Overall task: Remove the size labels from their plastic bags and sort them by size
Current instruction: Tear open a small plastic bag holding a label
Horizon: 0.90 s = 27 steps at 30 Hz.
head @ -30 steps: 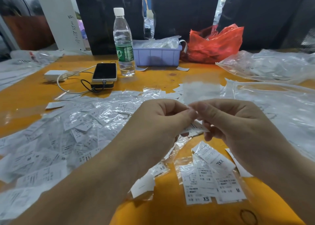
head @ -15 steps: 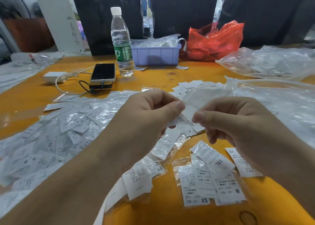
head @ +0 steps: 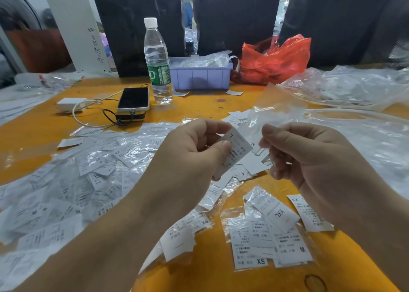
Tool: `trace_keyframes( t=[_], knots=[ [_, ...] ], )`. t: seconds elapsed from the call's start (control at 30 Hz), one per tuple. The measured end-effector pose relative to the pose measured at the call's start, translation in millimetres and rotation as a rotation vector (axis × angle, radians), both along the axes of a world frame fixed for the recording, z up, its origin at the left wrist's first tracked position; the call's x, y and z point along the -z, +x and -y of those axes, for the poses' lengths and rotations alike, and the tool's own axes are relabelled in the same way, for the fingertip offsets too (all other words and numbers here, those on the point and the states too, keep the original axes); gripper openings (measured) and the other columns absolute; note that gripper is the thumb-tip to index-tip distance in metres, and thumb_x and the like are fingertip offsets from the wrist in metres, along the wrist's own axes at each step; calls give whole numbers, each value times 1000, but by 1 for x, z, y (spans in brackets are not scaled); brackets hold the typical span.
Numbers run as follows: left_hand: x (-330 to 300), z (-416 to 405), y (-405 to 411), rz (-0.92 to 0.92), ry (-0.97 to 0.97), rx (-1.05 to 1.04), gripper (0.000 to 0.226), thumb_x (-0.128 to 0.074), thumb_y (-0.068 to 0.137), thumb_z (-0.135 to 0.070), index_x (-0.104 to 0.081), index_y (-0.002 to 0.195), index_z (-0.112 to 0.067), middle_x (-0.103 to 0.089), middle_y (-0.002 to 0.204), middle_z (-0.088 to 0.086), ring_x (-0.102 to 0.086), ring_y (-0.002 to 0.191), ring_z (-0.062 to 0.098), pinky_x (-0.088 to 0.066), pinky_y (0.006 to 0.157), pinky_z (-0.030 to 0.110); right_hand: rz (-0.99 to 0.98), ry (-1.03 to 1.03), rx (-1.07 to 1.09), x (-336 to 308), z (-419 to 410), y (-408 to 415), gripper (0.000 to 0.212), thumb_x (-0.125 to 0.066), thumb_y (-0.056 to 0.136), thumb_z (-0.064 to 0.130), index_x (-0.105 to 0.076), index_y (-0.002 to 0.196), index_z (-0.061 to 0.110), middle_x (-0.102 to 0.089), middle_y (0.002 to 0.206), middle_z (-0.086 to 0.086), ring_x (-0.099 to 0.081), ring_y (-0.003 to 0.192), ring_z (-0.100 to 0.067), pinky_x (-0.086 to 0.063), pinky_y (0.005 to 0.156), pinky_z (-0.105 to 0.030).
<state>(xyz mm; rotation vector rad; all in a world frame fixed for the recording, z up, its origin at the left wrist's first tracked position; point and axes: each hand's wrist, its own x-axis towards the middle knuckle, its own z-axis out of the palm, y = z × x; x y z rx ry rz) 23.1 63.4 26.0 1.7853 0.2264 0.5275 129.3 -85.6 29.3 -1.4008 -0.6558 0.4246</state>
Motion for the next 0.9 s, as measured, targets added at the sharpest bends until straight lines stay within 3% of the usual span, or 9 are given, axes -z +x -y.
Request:
trace_keyframes(
  t=[0.47, 0.9],
  knots=[
    [-4, 6, -5, -20, 88, 123, 31, -66, 90, -16, -55, 111, -36, -73, 79, -8, -71, 81, 5, -49, 57, 11, 109, -21, 29, 6, 0, 3, 29, -74, 63, 45, -70, 60, 16, -54, 54, -4, -48, 50, -14, -43, 54, -31],
    [-6, 4, -4, 28, 121, 75, 33, -64, 78, -28, -55, 109, -35, -72, 77, -12, -70, 85, 4, -52, 61, 13, 128, -36, -9, 6, 1, 3, 21, -74, 66, 33, -68, 55, 16, -53, 56, -7, -48, 50, -14, -42, 53, -30]
  ],
)
